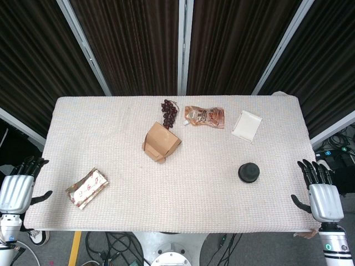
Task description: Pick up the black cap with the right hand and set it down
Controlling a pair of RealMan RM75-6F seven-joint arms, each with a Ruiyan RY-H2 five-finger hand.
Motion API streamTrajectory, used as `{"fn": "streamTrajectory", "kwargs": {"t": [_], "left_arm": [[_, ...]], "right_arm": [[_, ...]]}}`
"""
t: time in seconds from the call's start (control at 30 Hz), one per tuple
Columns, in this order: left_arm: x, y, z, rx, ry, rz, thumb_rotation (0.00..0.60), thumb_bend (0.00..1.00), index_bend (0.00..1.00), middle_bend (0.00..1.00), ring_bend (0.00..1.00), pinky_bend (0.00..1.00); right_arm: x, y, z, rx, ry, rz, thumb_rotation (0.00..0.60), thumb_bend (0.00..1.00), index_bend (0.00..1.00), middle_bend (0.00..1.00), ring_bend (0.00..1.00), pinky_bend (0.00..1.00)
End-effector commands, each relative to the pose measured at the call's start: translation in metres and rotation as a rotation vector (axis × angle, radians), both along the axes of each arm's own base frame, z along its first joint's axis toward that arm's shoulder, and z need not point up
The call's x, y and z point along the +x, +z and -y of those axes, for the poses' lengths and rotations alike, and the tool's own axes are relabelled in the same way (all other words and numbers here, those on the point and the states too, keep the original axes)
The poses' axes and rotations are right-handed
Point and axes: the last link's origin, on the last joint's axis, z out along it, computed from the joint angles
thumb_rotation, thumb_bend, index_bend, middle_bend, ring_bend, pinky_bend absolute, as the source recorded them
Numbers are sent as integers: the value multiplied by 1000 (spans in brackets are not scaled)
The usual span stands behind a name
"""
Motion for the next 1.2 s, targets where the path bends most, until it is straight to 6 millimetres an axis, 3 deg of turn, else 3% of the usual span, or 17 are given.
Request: {"fn": "streamTrajectory", "kwargs": {"t": [0.03, 0.37, 0.53, 1.0, 1.2], "left_arm": [[-1, 0, 0, 0, 3, 0, 600, 36, 205, 192, 124, 292], [-4, -3, 2, -5, 11, 9, 600, 36, 205, 192, 124, 292], [-3, -8, 4, -15, 9, 17, 600, 37, 205, 192, 124, 290], [-6, -8, 0, -4, 4, 37, 600, 36, 205, 192, 125, 287], [-6, -8, 0, -6, 13, 33, 600, 36, 206, 192, 125, 281]], "right_arm": [[0, -2, 2, 2, 3, -2, 600, 101, 60, 66, 0, 10], [-6, -8, 3, 17, -21, -2, 600, 101, 60, 72, 0, 10], [-18, -20, 10, 38, -56, 27, 600, 101, 60, 82, 0, 9], [-48, -71, 49, 76, -129, 243, 600, 91, 57, 137, 0, 0], [-46, -88, 71, 134, -149, 287, 600, 82, 58, 132, 0, 0]]}}
